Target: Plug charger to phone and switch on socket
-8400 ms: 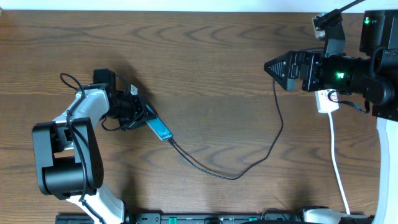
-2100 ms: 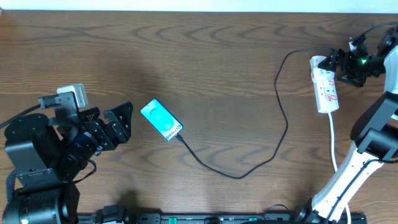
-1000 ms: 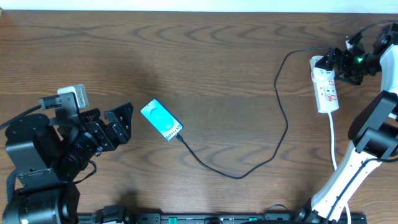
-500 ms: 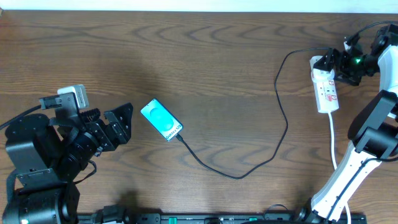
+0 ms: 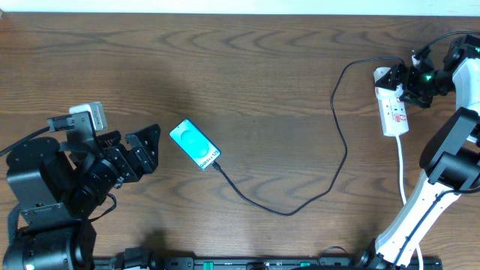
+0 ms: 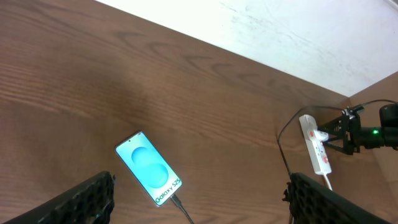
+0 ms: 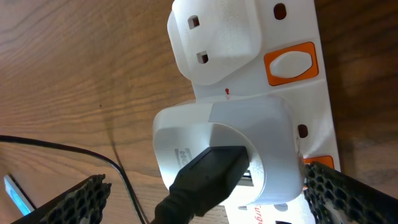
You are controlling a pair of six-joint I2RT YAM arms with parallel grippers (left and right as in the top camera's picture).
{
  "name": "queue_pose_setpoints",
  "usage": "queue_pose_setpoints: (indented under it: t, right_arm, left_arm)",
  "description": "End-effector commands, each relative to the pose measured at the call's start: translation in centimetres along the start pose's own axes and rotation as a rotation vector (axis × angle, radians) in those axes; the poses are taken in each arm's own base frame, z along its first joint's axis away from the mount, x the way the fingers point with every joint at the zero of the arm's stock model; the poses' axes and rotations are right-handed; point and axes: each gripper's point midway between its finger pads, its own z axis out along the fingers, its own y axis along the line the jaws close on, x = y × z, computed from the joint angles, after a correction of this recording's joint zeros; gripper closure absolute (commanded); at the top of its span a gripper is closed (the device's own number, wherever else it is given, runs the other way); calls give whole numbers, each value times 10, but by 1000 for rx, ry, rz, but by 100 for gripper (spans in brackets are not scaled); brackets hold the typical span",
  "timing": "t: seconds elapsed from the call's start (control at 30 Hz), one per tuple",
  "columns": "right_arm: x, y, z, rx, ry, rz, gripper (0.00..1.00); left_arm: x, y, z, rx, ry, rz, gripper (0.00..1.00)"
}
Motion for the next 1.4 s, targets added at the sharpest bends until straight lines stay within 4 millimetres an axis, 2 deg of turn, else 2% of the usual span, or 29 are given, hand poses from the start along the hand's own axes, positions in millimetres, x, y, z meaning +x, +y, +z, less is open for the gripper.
queue_pose_setpoints:
  t: [0.0,0.67,0.97,1.37]
  right_arm:
    - [5,8,6,-17,19,9,1]
    - [8,29,19,-22,47,4,1]
    - [12,27,23,-23,57,17,1]
    - [37,14,50,-33,107,62,1]
  left_arm:
    - [-6,-1,-5,-7,-22,24,11]
    - [-6,-1,-5,-10,-22,25,11]
    - [-6,-1,-5,-10,-22,25,11]
    - [-6,-1,-5,-10,-22,24,11]
